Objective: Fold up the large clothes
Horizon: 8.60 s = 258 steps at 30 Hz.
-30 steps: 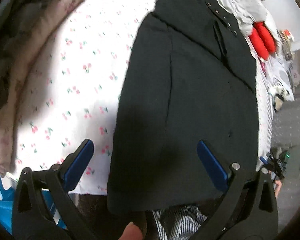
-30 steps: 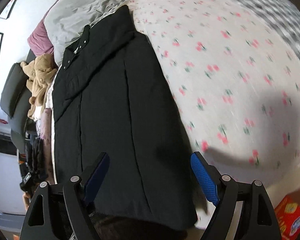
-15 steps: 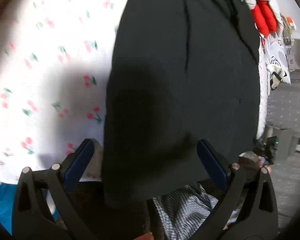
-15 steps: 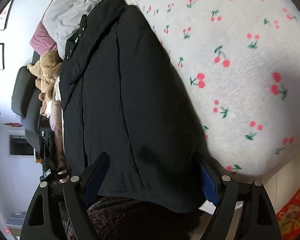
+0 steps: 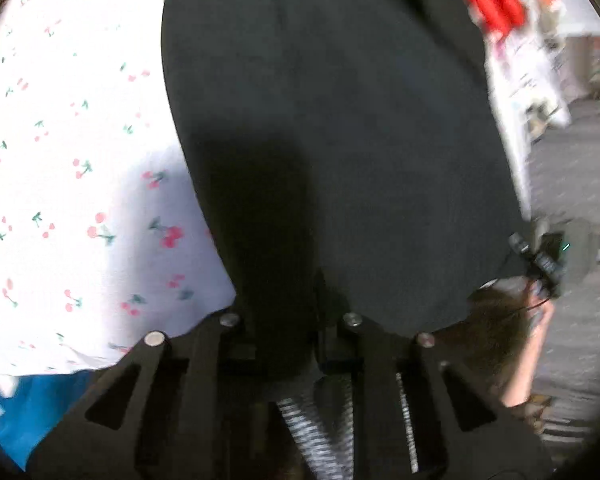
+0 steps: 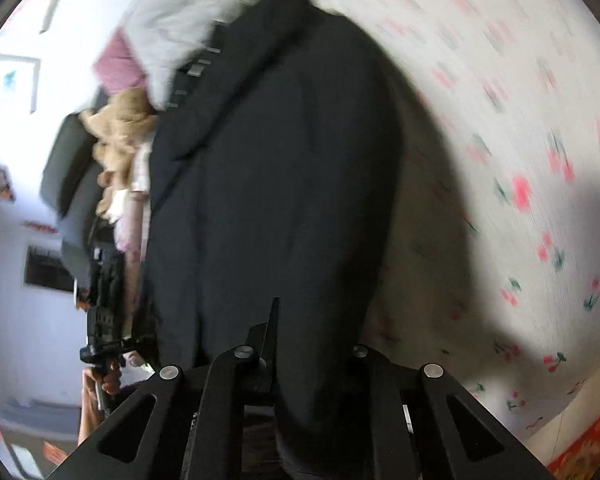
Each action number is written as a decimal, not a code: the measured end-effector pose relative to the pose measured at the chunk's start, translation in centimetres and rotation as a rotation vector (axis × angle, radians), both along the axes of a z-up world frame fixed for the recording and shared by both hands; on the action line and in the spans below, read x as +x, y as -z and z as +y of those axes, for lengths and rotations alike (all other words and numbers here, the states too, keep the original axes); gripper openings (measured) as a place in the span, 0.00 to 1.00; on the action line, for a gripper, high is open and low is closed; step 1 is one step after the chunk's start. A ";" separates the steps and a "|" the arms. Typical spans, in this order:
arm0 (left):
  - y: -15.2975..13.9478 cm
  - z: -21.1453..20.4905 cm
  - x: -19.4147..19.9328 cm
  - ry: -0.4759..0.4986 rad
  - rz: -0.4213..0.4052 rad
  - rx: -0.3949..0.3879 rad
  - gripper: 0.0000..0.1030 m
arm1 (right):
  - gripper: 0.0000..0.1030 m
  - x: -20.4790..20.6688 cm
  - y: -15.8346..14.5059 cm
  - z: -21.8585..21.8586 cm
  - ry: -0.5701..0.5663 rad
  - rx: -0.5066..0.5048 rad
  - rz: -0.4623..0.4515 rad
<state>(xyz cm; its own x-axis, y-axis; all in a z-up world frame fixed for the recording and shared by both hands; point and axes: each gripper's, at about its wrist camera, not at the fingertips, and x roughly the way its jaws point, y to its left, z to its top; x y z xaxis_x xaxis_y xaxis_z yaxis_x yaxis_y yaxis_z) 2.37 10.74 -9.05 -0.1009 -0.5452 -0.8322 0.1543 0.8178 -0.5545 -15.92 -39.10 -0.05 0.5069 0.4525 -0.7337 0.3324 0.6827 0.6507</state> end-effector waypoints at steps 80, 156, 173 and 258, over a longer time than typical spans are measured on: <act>-3.6 0.6 11.8 -0.346 -0.667 0.225 0.09 | 0.10 17.0 0.3 1.1 0.121 -0.827 -0.069; -4.0 3.2 3.5 -0.710 -0.284 0.140 0.93 | 0.80 18.1 -3.0 7.6 0.013 -0.720 0.049; 2.2 0.1 4.9 -0.910 -0.288 -0.084 0.87 | 0.80 19.1 -1.2 14.2 -0.143 -0.766 0.032; -11.8 -11.6 6.0 0.076 -0.668 -0.071 0.83 | 0.75 19.1 3.5 7.3 -0.091 -0.029 0.076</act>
